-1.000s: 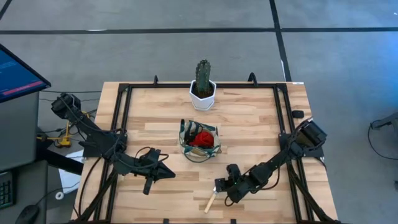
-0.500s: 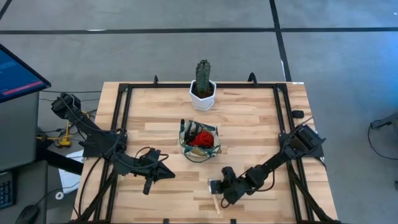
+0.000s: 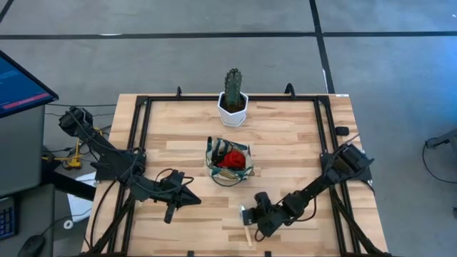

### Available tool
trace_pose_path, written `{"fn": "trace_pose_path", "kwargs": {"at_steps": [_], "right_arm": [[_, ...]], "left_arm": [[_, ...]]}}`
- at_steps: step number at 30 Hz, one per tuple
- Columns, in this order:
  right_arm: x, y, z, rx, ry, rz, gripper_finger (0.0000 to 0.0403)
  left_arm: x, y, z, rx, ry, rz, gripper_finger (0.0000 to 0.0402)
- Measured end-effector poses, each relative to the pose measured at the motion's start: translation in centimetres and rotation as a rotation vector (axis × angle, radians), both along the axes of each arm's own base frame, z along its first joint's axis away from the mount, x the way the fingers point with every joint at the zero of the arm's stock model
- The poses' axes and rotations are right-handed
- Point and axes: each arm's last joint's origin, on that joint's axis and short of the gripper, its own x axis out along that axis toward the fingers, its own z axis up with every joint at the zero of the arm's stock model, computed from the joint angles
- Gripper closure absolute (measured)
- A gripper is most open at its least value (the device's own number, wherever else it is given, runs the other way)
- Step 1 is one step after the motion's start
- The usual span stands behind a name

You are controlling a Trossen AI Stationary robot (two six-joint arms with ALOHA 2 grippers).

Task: Pick & Place Garden tools in Gardening bag
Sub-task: Put the brown trowel into the gardening bag

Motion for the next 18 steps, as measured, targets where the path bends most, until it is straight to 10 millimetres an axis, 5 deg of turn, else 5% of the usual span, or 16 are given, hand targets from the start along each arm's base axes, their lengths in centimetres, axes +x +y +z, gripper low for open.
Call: {"fn": "trace_pose_path", "kwargs": {"at_steps": [7,18], "right_arm": [[0.7,0.2,1.5,-0.114,-0.051,0.026,0.0402],[-0.6,-1.0,8.9,-0.315,-0.209,0.03,0.0403]], "left_arm": [[0.0,0.0,0.0,-0.001,0.001,-0.008,0.0401],[-0.3,0.2,0.5,-0.014,-0.017,-0.008,0.0401]]}}
